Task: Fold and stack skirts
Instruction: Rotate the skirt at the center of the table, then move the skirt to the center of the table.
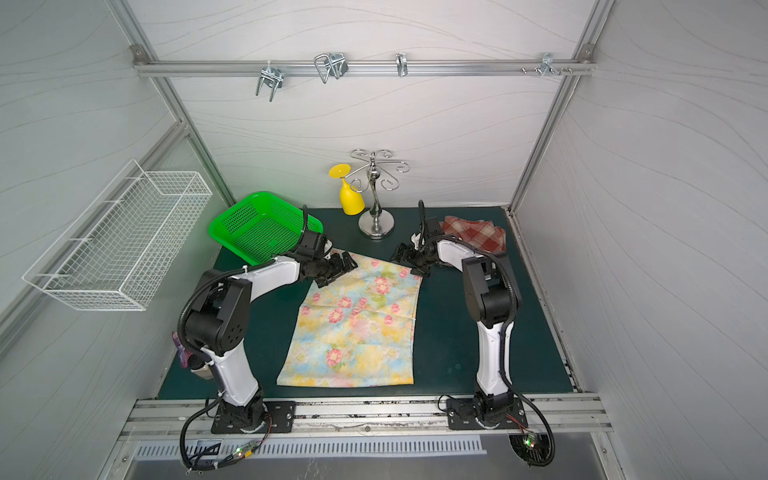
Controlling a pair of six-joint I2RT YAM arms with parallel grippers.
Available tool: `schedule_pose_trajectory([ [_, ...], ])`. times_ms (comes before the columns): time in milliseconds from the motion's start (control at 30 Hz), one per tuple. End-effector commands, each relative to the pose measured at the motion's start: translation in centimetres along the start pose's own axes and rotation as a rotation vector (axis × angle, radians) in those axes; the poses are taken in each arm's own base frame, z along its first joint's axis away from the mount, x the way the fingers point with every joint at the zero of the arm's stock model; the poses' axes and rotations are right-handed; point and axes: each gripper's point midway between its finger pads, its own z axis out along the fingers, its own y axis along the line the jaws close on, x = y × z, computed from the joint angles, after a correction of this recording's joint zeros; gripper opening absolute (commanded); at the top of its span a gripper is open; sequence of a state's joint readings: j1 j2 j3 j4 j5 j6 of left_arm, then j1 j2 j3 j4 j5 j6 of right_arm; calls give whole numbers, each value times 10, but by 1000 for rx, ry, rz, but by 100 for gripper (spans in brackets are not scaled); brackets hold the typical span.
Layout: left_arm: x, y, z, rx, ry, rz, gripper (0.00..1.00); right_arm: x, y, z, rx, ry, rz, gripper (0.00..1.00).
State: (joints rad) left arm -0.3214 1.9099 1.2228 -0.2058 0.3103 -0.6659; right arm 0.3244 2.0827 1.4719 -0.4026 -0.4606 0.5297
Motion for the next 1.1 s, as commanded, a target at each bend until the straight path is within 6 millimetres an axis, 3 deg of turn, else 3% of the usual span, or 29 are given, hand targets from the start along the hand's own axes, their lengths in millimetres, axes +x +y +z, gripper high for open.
schedule_pose_trajectory([
  [0, -19, -4, 21, -19, -4, 15, 99, -6, -14, 8, 42, 39, 26, 99],
  [300, -48, -6, 57, -70, -8, 20, 99, -49, 0, 4, 23, 7, -4, 99],
  [433, -56, -9, 64, -71, -14, 15, 99, -60, 27, -21, -14, -77, -84, 99],
  [533, -62, -16, 55, -55, -51, 27, 99, -55, 47, -46, -6, -129, -157, 99],
  [633, -67, -28, 38, -38, -70, 51, 99, -29, 63, -60, 36, -135, -239, 99],
  [800, -58, -54, -15, 48, -120, 66, 99, 33, 76, -63, 72, -103, -327, 99],
  [900, -36, -51, -41, 53, -124, 65, 100, 66, 74, -55, 71, -68, -341, 99],
  [1067, 11, -22, -59, 30, -77, 48, 99, 114, 57, -30, 83, 3, -329, 99],
])
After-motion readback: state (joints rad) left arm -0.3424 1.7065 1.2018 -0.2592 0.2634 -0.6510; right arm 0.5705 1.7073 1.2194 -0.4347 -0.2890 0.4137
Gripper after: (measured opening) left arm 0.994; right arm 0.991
